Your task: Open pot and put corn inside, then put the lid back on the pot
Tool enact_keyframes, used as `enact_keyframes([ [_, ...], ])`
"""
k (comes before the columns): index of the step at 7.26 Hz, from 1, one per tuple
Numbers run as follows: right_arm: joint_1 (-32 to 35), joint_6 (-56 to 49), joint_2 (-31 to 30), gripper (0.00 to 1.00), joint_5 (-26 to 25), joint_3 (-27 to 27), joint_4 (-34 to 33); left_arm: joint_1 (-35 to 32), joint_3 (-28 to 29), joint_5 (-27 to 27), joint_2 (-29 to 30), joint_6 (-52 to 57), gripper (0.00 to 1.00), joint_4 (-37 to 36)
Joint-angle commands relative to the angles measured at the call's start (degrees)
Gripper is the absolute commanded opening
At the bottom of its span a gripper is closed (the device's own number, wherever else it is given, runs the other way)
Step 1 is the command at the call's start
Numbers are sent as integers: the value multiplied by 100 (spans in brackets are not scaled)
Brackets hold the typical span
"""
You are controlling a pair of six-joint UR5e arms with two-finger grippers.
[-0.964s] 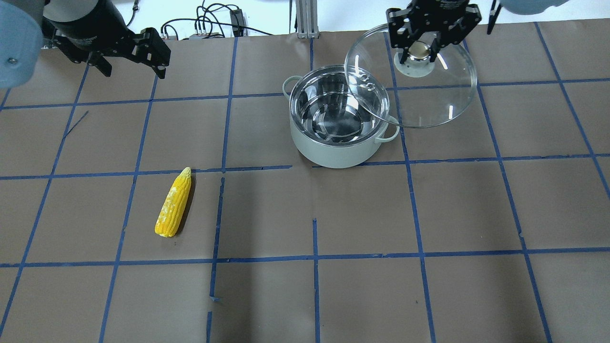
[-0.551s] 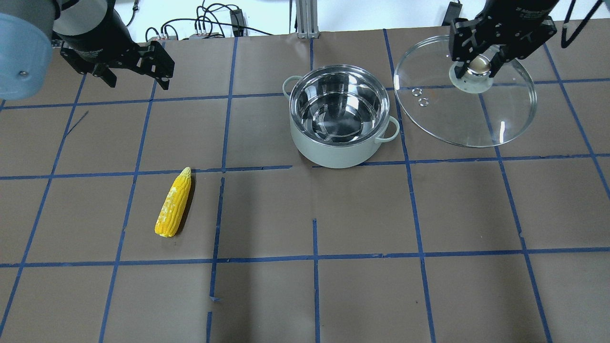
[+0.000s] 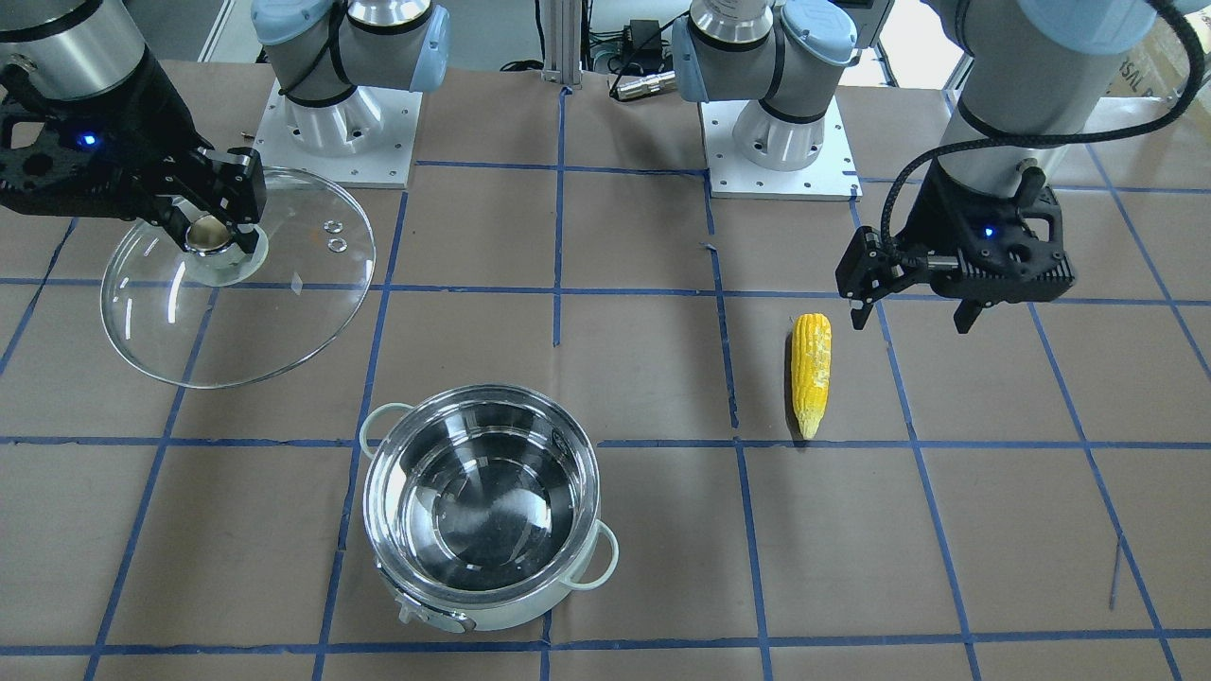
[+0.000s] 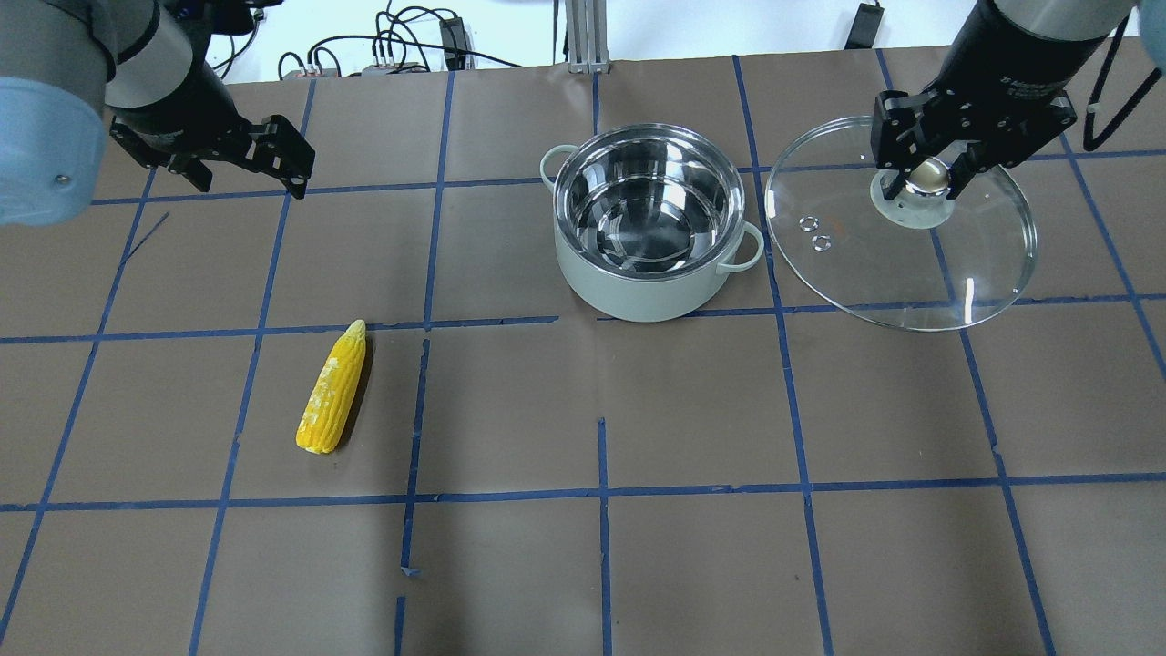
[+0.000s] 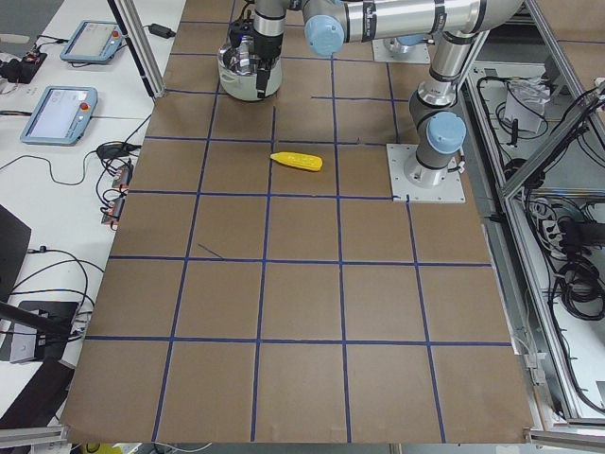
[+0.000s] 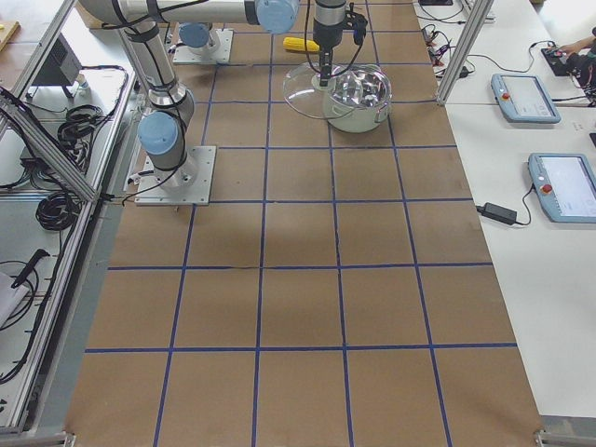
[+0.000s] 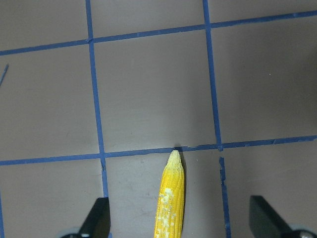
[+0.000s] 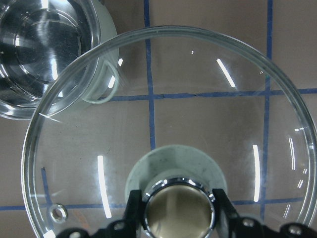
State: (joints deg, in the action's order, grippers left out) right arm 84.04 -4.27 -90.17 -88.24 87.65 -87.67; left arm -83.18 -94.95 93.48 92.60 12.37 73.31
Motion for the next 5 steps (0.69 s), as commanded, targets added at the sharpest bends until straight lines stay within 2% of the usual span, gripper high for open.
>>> enact_keyframes([
  [1, 7, 14, 69, 36, -18, 15, -145, 47, -766, 4, 65, 55, 100, -885],
  [3, 7, 14, 70, 36, -27, 24, -127, 47, -1776, 12, 109, 64, 100, -2086],
  [5, 7, 23, 70, 37, -27, -46, -136, 47, -2490, 12, 171, 72, 100, -2724],
])
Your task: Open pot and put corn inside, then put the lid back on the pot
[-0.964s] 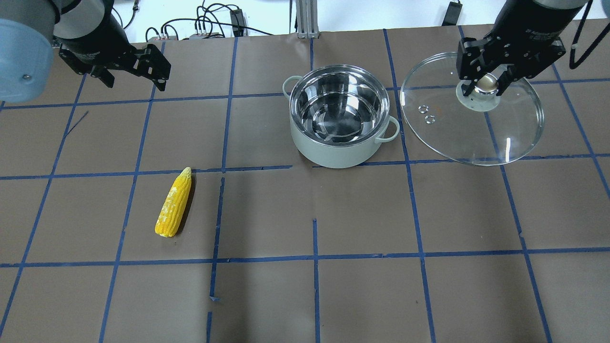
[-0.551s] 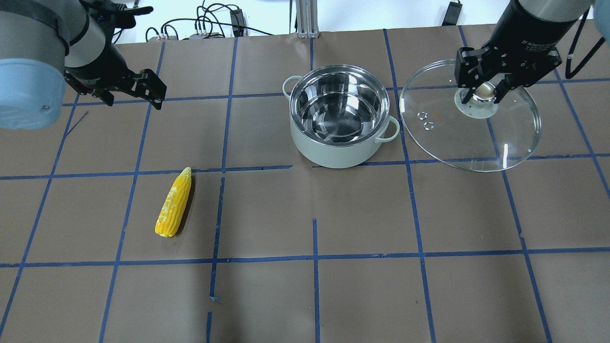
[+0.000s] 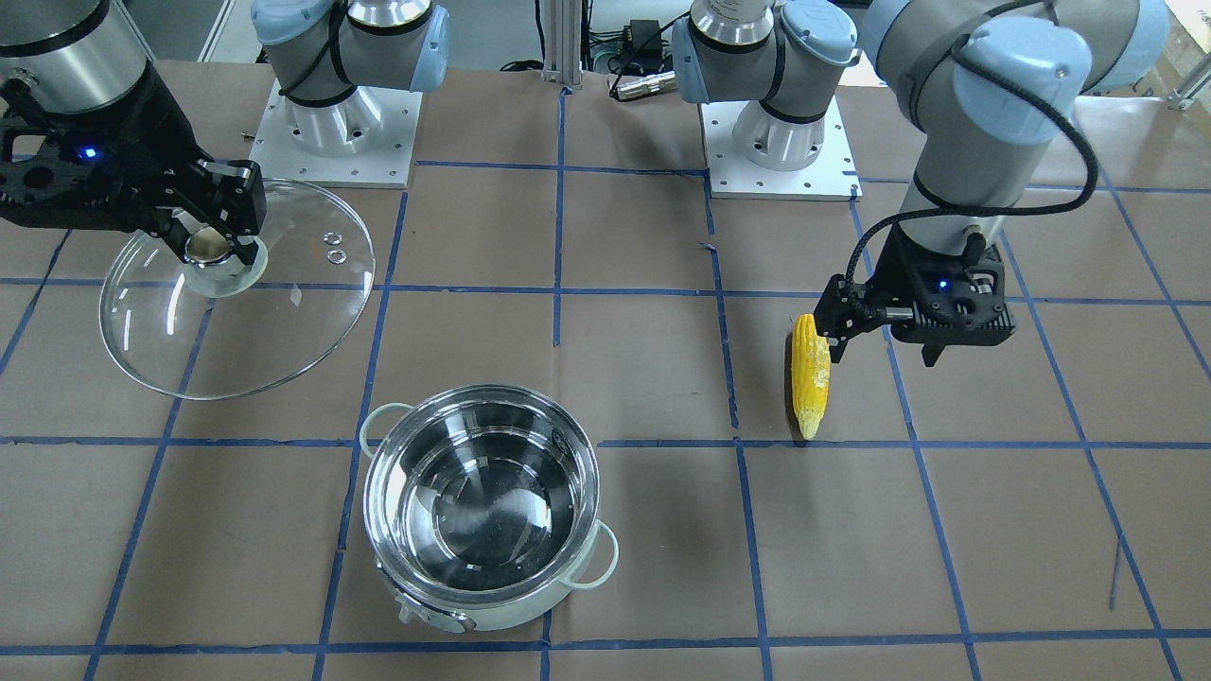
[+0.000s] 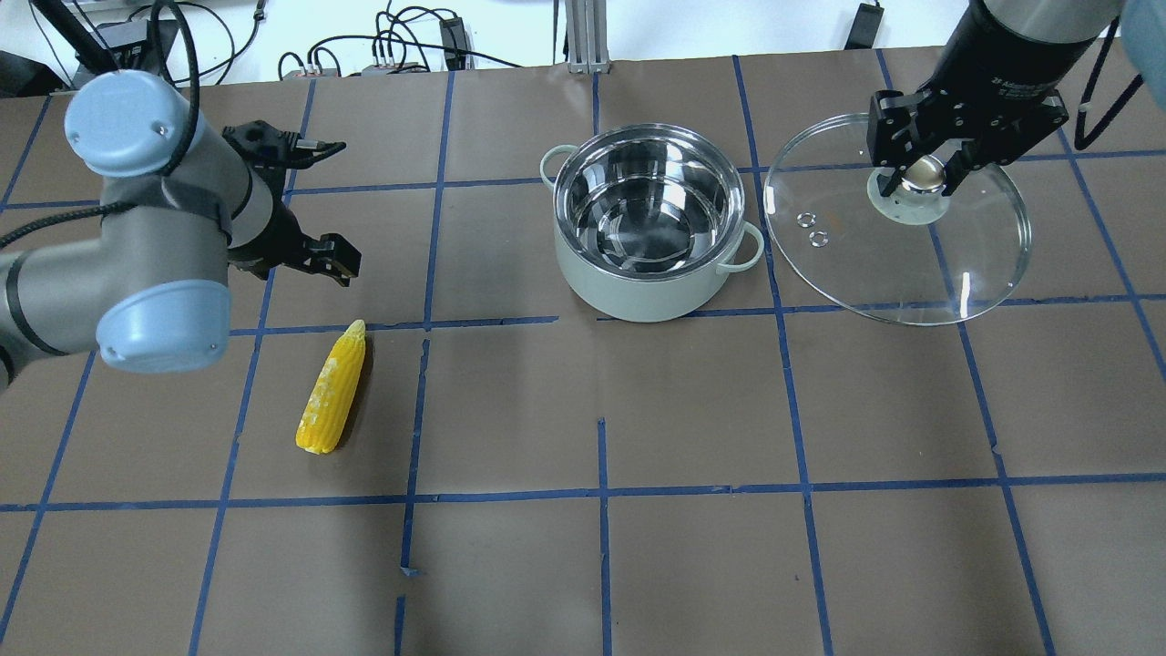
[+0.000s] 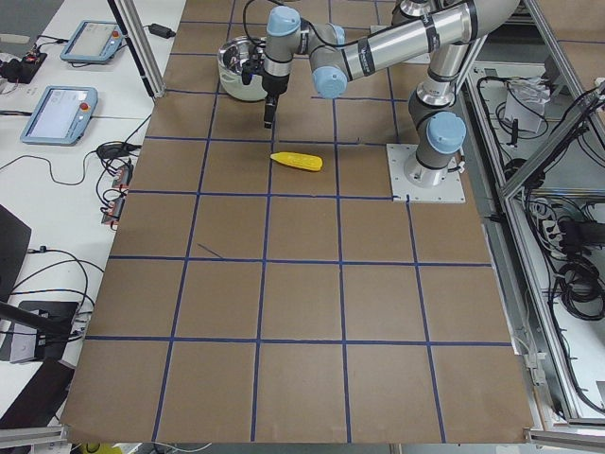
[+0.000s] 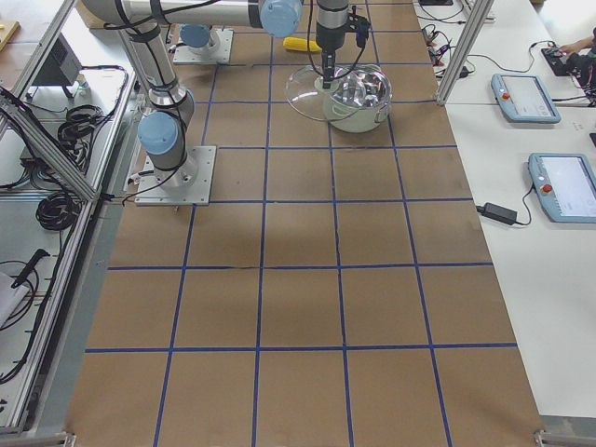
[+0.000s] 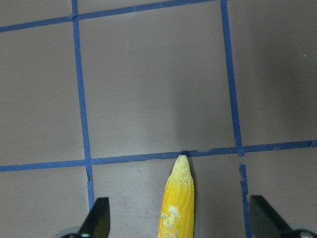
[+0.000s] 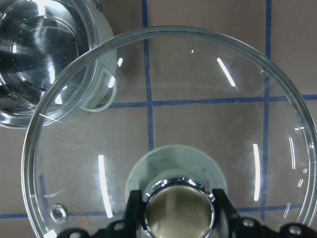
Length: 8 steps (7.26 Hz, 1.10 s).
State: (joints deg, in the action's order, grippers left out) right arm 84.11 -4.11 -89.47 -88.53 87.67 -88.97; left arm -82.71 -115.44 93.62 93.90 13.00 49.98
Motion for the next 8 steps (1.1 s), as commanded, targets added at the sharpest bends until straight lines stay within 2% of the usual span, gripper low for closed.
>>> enact_keyframes([
  [1, 0, 15, -43, 38, -6, -101, -6, 0, -636, -10, 85, 27, 100, -410],
  [5, 0, 7, -246, 38, 2, -75, 73, 18, -1163, -10, 366, 282, 100, -1084],
  [7, 0, 7, -255, 39, -6, -75, 99, 26, -1437, 7, 646, 421, 100, -1962],
  [8, 0, 7, -255, 39, -6, -66, 100, 122, -1464, 7, 769, 553, 100, -2096],
])
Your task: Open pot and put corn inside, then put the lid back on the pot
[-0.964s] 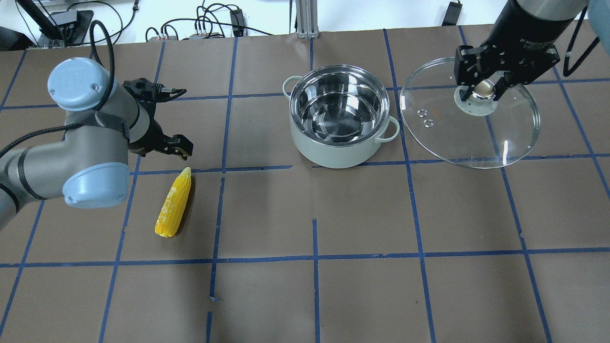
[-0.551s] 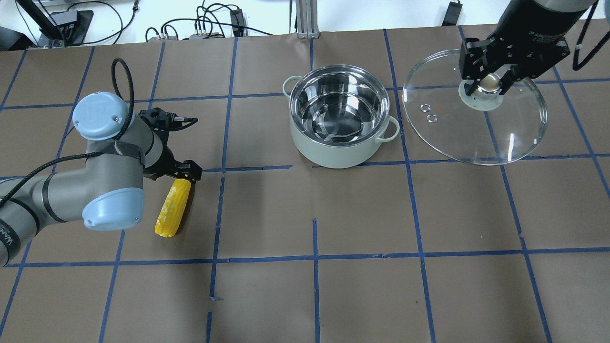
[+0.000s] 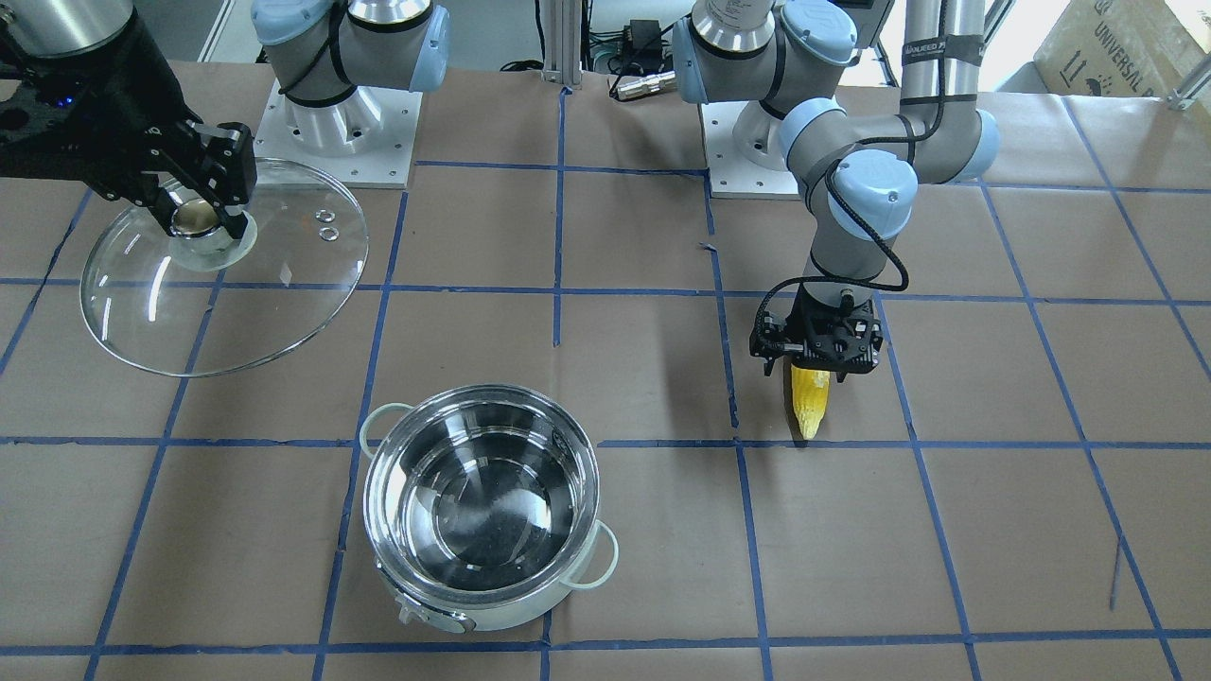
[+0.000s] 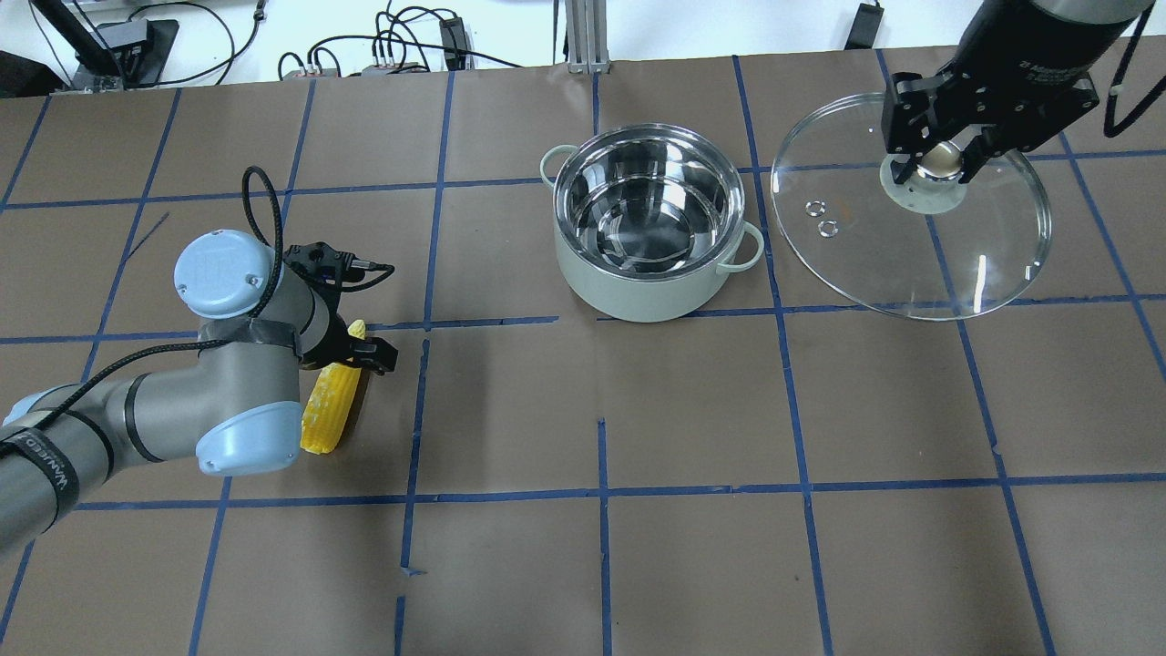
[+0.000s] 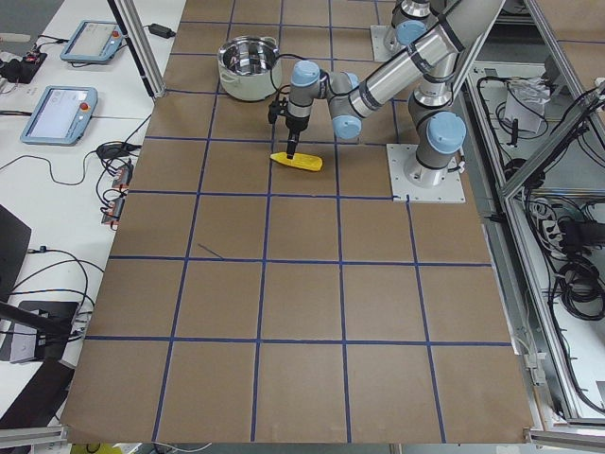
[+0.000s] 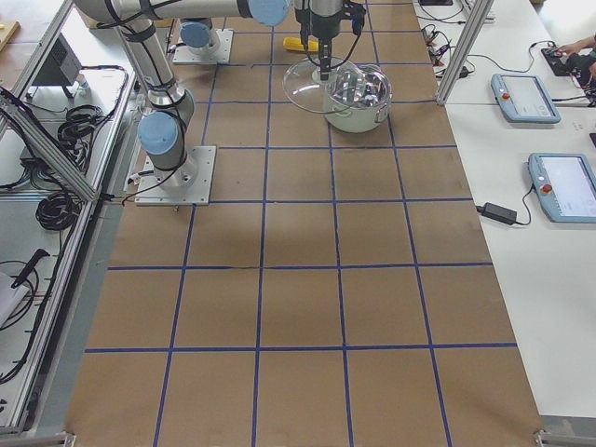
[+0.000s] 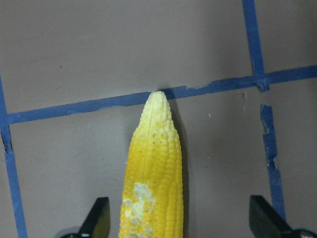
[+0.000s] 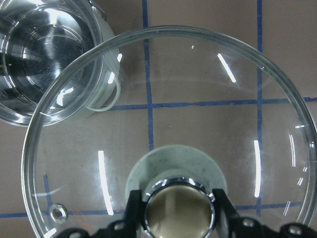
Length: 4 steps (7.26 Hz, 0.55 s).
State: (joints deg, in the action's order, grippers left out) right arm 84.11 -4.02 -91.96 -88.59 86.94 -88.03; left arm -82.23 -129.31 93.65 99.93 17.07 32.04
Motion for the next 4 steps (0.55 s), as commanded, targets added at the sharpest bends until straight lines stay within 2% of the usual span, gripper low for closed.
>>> enact_keyframes([
  [1, 0, -2, -6, 39, -1, 7, 5, 337, -120, -22, 202, 278, 100, -356],
  [2, 0, -2, -6, 40, -1, 7, 5, 548, -147, -40, 220, 593, 100, -365],
  [4, 0, -2, -6, 40, -1, 7, 5, 586, -156, -57, 255, 552, 100, -365],
])
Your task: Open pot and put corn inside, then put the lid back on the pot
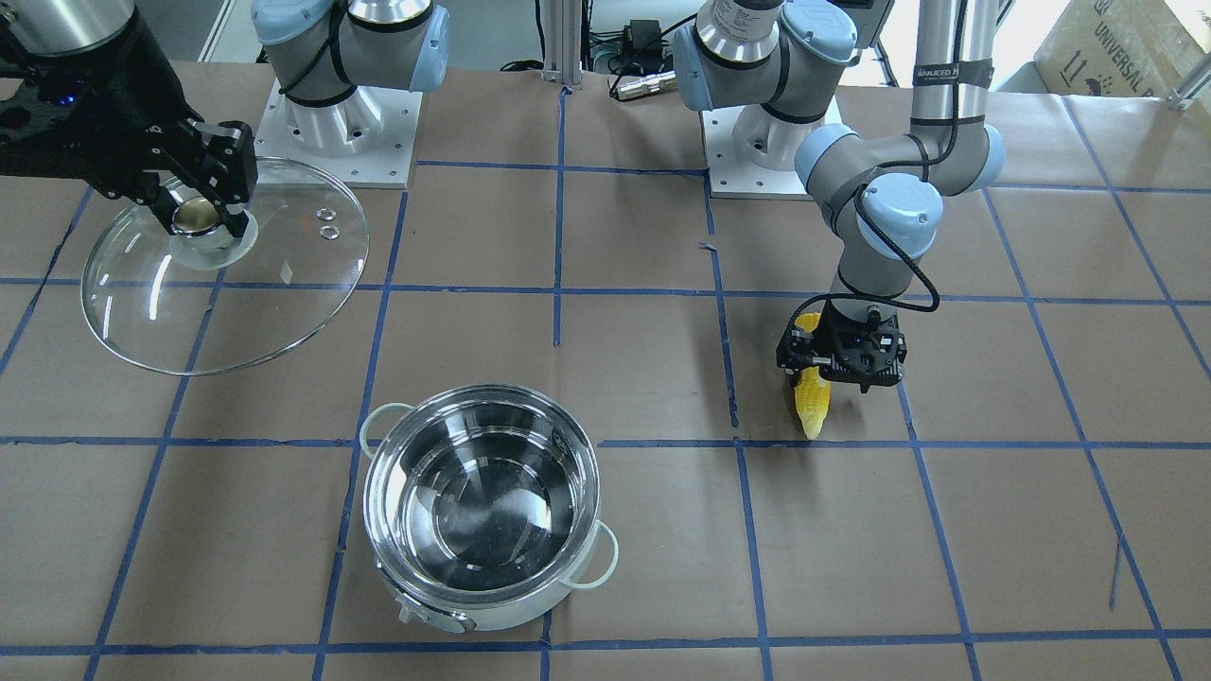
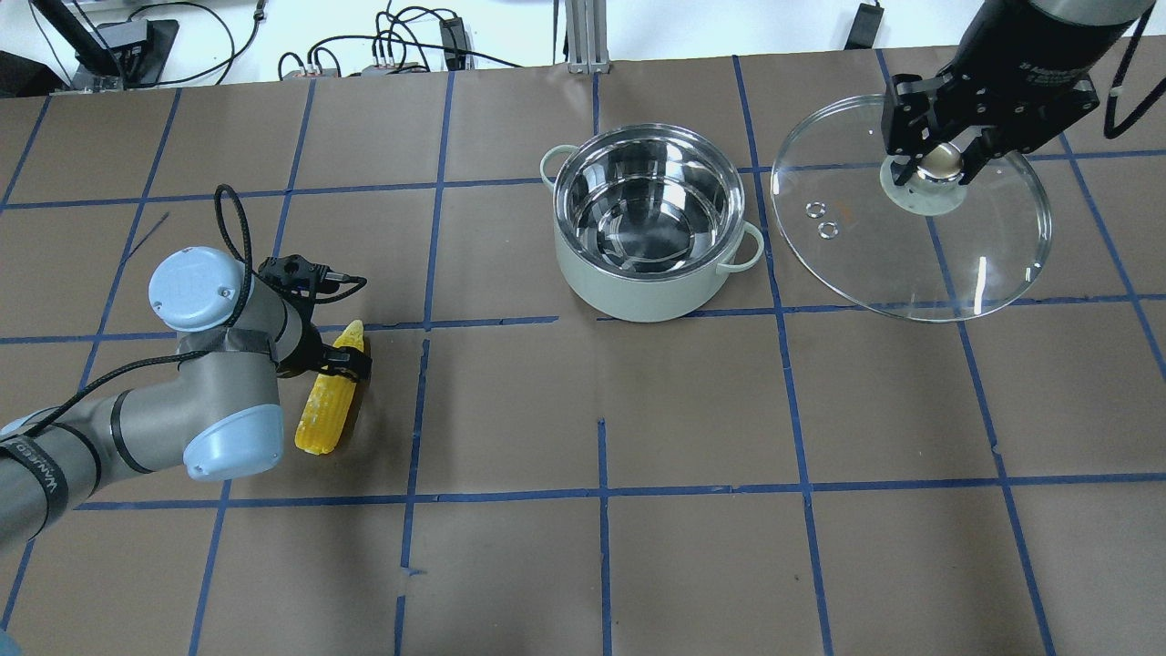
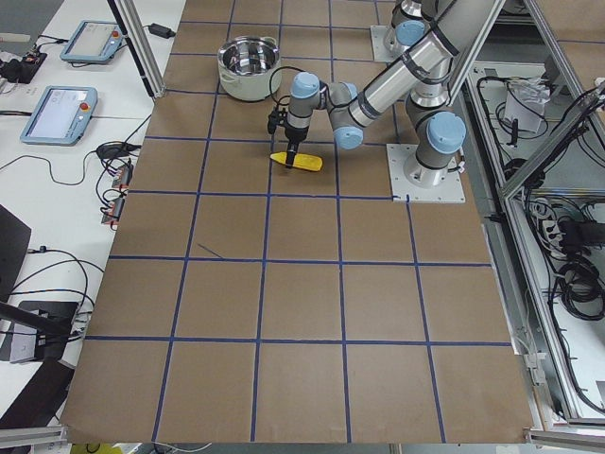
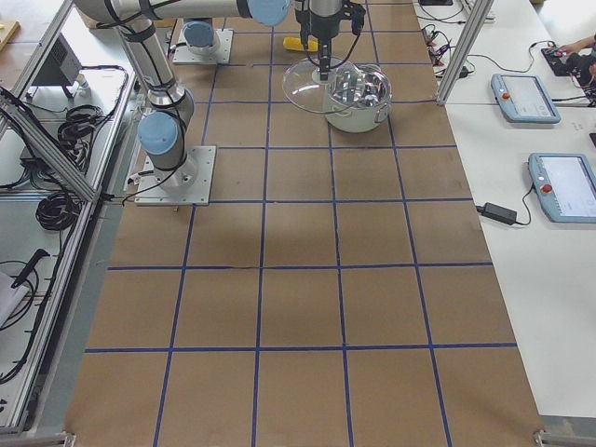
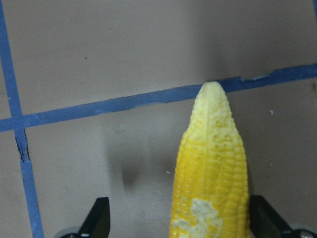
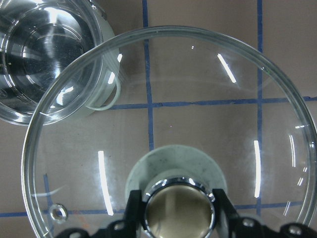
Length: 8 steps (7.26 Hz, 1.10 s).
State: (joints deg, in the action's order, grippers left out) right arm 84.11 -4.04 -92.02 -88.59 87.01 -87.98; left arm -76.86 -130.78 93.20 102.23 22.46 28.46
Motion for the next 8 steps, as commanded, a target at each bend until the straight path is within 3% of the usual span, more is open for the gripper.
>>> enact_keyframes([
  [1, 0, -9, 0, 40, 0, 0, 0, 48, -17, -21, 42, -22, 100, -7],
  [2, 0, -9, 0, 40, 0, 0, 0, 48, -18, -30, 60, -40, 99, -7],
  [5, 0, -9, 0, 40, 0, 9, -9, 48, 35, -22, 244, -381, 73, -50],
  [8, 0, -9, 0, 41, 0, 0, -9, 48, 97, 40, 236, -497, 28, -51],
])
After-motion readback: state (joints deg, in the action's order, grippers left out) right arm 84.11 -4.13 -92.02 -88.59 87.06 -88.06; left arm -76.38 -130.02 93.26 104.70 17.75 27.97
